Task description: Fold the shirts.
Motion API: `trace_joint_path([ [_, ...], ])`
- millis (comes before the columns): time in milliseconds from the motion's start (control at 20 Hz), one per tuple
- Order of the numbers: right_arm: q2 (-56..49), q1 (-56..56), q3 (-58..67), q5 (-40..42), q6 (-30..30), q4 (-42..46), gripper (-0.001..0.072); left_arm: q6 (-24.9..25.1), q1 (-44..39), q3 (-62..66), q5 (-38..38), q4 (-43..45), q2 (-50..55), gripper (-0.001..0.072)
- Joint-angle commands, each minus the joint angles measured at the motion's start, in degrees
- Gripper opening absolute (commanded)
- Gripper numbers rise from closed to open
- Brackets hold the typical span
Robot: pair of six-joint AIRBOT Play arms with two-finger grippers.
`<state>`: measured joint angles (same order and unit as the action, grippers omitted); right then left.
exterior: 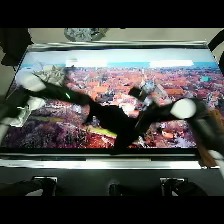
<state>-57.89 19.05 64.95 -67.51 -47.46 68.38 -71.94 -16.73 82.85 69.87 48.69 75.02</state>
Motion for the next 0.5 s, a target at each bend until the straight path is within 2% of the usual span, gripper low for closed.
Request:
trace_joint_path([
  [0,8.3,0.1,21.4,6.9,-0.4,10.7,0.0040,-0.1,3.4,21.7,-0.5,0.0,-7.5,0.0031],
  [100,11.9,0.1,30.3,13.6,-2.6,9.0,0.0040,-2.0,4.8,35.1,-0.7,0.0,-9.2,0.0031],
  [200,13.8,0.1,35.4,16.2,-3.2,2.7,0.0040,-3.6,4.2,42.4,-3.3,-1.1,-11.1,0.0031],
  [350,14.1,0.1,38.3,15.3,-5.0,-1.8,0.0040,-3.5,2.4,40.1,-9.5,-2.2,-16.5,0.0031],
  [450,14.1,0.1,38.4,15.0,-5.7,-1.8,0.0040,-3.5,2.5,38.8,-11.7,-1.7,-18.6,0.0031],
])
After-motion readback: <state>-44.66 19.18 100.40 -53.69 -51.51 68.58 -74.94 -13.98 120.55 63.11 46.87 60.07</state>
